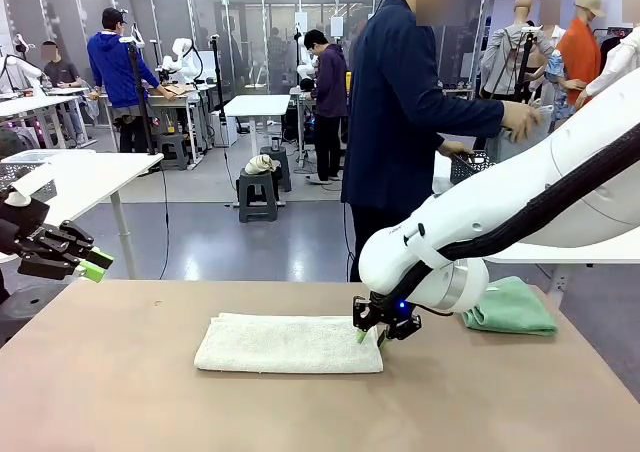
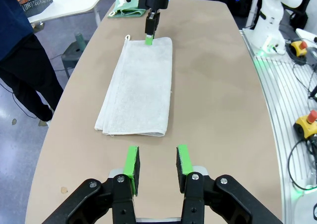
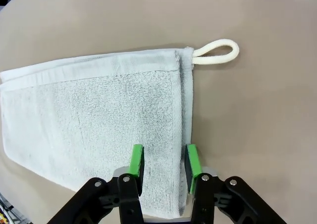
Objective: Fold the towels and place them in the basket.
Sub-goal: When a person lays out a Towel with hook on the table, fold it in half twice.
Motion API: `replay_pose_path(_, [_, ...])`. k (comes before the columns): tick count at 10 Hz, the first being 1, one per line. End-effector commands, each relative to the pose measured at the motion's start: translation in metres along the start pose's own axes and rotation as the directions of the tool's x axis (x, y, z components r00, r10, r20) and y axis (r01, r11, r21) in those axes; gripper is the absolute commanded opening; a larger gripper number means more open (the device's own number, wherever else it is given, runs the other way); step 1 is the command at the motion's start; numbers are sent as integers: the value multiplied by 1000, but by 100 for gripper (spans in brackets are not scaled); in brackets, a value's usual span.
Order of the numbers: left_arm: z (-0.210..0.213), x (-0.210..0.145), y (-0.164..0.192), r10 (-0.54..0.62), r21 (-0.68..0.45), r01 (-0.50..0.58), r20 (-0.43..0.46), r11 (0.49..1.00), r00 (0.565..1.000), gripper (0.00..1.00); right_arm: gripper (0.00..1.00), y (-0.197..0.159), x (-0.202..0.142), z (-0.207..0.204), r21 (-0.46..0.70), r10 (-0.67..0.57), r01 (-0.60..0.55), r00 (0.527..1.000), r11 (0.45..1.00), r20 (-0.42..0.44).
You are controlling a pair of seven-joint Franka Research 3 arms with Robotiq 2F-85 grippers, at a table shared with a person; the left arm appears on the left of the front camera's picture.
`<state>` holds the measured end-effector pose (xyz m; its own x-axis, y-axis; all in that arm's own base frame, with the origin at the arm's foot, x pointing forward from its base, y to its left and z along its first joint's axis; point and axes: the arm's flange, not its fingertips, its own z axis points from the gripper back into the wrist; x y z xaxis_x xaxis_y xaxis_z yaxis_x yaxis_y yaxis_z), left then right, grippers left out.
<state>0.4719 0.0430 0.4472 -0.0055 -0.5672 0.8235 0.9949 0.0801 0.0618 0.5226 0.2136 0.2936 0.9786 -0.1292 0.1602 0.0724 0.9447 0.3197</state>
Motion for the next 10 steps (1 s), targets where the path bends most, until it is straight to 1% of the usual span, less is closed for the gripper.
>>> replay_pose_path(1, [0,0,-1,-7,0,7,11,1000,1000,41,43,9,0,-2,-46,-19,21,999,999,37])
replay_pose_path(5, [0,0,-1,-7,0,7,11,1000,1000,41,43,11,-1,-7,-64,-13,15,1000,998,28])
replay_pose_path(6, [0,0,-1,-7,0,7,11,1000,1000,41,31,11,-2,-10,-73,-10,12,1000,997,24])
replay_pose_path(7, [0,0,-1,-7,0,7,11,1000,1000,41,25,12,-3,-11,-81,-10,11,1000,997,20])
replay_pose_path(8, [0,0,-1,-7,0,7,11,1000,1000,41,13,12,-3,-11,-92,-10,11,1000,996,17])
replay_pose_path(10, [0,0,-1,-7,0,7,11,1000,1000,41,0,11,-3,-10,-109,-10,12,1000,994,17])
